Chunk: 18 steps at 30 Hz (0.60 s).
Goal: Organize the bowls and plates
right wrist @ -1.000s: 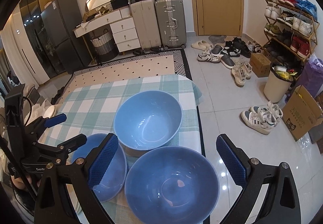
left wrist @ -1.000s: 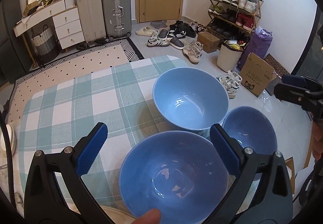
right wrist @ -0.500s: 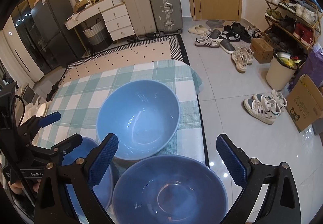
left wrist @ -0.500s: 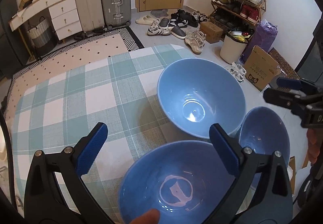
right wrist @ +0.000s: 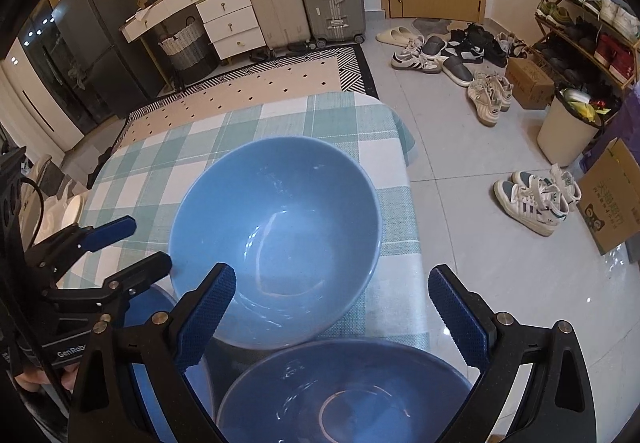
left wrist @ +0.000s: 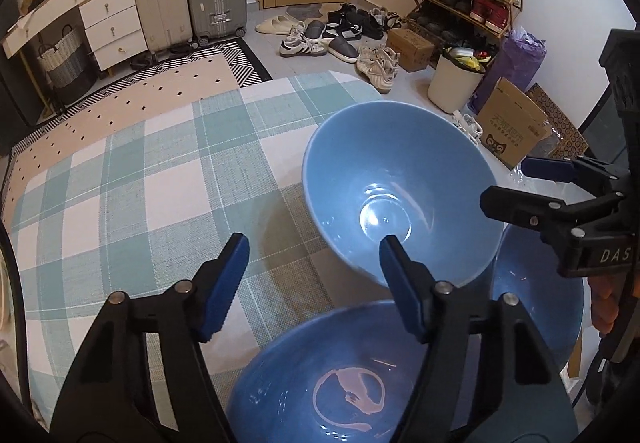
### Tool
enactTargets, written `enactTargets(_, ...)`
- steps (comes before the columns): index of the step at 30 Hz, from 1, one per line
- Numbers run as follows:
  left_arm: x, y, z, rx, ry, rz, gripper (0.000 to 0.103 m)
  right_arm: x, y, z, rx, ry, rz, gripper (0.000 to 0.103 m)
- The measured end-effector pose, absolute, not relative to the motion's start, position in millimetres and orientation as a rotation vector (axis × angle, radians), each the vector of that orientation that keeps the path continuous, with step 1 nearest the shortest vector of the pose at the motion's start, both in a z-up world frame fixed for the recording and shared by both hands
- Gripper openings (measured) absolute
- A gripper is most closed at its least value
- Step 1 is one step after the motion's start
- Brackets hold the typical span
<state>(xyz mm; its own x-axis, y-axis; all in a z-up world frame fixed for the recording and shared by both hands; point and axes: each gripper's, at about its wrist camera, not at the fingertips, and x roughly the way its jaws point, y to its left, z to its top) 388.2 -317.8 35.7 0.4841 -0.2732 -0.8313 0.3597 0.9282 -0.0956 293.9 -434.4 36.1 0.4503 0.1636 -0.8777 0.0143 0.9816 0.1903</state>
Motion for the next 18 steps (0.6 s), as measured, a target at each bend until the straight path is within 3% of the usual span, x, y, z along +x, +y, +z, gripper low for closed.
enactTargets(6, 397.7, -323.0, 23.3, 0.066, 1.041, -0.417, 0.042, 301.6, -433.6, 27.7, 0.175, 1.125, 0.11, 0.077)
enactTargets(9, 401.4, -325.8, 19.1, 0.062, 1.048, -0.429, 0.038, 304.2, -434.0, 23.4, 0.185, 1.135, 0.117, 0.063)
enactTargets(11, 403.1, -327.4, 16.3, 0.062, 1.057, -0.43, 0.034, 306.0, -433.9, 20.3, 0.183, 1.143, 0.116, 0.061)
enactTargets(18, 403.8, -333.8, 10.7, 0.055, 1.064, -0.447, 0.023, 308.4, -437.1, 14.2, 0.163, 1.144, 0.085, 0.038)
